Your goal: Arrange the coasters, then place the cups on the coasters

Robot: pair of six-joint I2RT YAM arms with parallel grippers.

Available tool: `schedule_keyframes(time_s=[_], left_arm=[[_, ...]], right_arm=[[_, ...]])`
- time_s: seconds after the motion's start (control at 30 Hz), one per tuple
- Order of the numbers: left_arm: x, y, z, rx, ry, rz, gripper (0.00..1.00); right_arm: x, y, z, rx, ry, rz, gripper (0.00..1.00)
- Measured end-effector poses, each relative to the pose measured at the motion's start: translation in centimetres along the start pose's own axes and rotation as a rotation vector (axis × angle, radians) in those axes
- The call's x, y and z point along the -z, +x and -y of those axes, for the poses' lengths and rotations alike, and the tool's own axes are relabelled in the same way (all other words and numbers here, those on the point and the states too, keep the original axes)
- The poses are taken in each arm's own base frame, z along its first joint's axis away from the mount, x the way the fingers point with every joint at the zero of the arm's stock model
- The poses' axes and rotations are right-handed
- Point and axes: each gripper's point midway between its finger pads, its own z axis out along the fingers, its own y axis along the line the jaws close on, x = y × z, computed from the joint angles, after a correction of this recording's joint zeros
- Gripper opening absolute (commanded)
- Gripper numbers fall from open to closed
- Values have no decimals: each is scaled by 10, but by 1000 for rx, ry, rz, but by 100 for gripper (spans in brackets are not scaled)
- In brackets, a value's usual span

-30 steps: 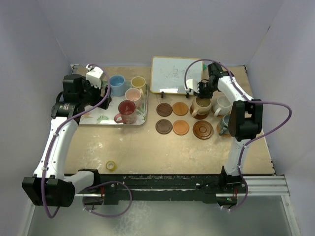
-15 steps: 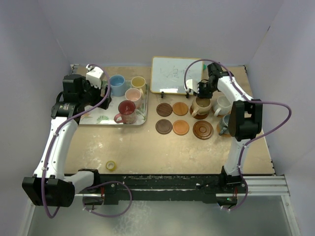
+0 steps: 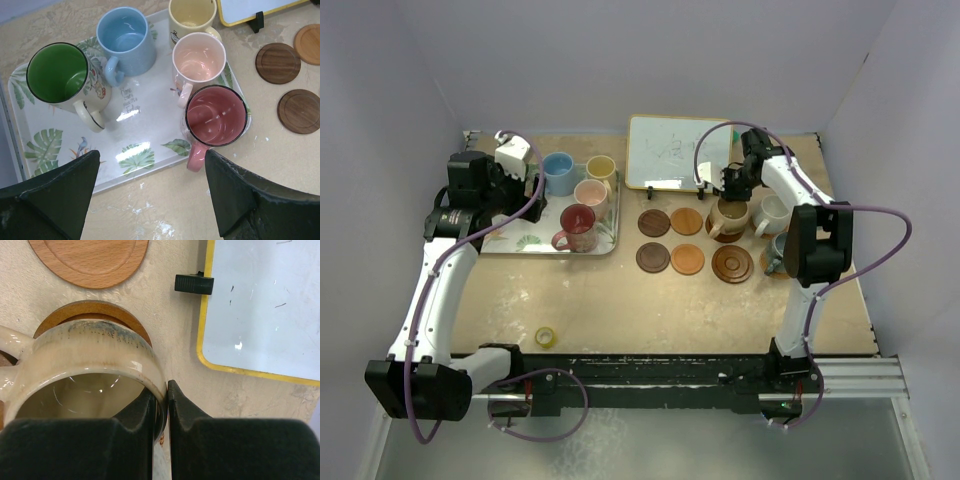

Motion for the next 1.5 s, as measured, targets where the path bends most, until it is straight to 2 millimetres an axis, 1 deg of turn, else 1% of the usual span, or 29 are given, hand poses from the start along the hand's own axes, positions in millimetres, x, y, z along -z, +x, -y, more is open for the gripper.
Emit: schedule_keyframes(time_s=[0.33,0.53,0.87,1.0,1.07,1.13,1.23,1.3,1.5], left_arm=[[0,0,0,-1,0,0,82],[0,1,0,-2,1,-2,83],[0,2,0,-11,2,-6,83],[0,2,0,-20,2,-7,83],[0,2,-1,-23,1,-7,83],[1,2,-1,-25,0,-7,83],[1,1,-2,-28,-8,-5,83],[1,1,-4,-29,-15,-4,83],[0,-5,-10,-46,-43,18,83]], right_arm=[[-2,1,0,1,6,1,14],[-3,0,0,-2,5,2,19],[-3,-2,-3,-12,-4,3,37],[4,-5,-5,-33,-4,3,46],[14,-9,-4,-51,8,5,50],[28,-15,1,-68,32,11,52],[57,-29,11,-100,102,29,56],[81,-39,16,-131,157,45,61],[143,-65,16,-264,307,111,78]])
